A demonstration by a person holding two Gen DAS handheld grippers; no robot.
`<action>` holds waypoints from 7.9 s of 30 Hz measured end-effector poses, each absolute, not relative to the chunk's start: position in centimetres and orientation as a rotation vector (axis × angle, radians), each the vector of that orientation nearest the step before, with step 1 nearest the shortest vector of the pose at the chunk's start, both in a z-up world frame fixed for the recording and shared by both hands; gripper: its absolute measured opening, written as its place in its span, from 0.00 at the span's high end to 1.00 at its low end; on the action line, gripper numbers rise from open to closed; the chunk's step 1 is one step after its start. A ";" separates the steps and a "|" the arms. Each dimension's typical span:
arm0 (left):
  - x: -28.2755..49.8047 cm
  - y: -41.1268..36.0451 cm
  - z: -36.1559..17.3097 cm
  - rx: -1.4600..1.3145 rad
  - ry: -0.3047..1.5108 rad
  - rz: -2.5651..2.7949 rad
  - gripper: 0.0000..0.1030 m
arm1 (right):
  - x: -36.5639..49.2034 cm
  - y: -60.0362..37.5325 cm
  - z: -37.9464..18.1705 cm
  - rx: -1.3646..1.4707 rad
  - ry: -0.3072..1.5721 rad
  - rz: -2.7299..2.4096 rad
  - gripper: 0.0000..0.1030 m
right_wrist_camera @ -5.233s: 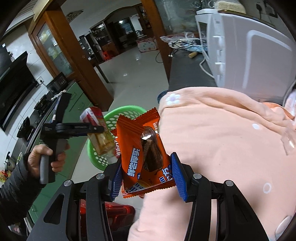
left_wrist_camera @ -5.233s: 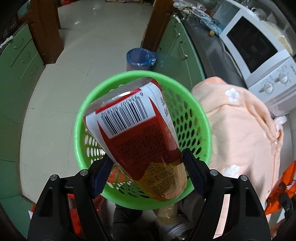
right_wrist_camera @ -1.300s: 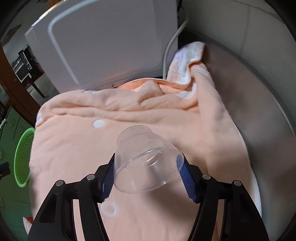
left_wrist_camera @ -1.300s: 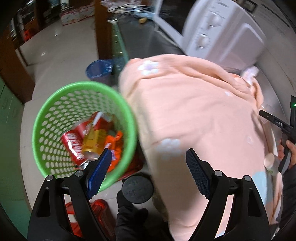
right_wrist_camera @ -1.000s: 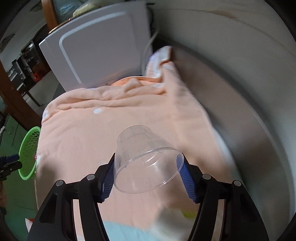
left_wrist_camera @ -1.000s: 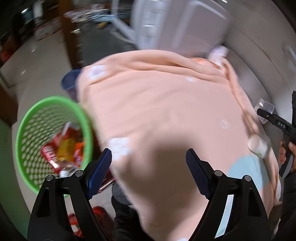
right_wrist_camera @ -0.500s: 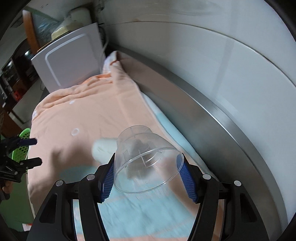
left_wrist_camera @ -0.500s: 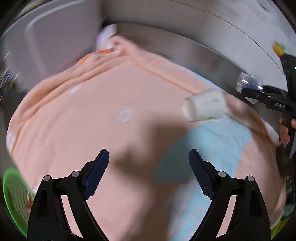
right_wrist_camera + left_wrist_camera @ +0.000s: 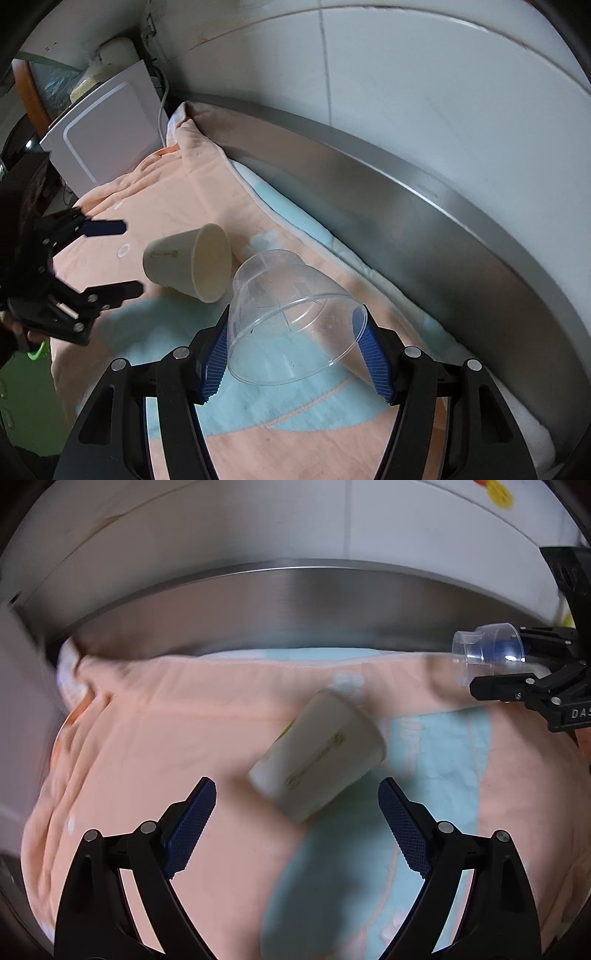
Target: Collect trash
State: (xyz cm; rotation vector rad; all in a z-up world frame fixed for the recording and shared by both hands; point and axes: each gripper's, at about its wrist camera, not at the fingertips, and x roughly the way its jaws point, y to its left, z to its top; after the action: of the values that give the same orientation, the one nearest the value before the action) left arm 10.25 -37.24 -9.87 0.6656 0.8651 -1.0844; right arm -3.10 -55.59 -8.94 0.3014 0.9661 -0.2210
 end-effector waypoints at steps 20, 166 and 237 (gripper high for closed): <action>10.3 -41.5 -12.7 0.770 0.850 -1.188 0.33 | -2.9 -54.8 -10.0 0.320 0.980 -0.211 0.40; 9.8 23.1 -9.5 -0.272 1.014 0.278 0.25 | 20.3 2.1 -11.6 0.104 1.084 0.806 0.27; 4.9 3.0 -2.1 0.028 0.905 -0.019 0.05 | 5.6 -21.1 -4.0 0.054 0.892 0.212 0.09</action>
State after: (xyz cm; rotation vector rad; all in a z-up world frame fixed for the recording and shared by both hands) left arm 4.87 2.99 -2.13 0.0279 0.9052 -0.0194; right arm 5.59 -21.12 -3.98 0.0541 0.8925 0.2118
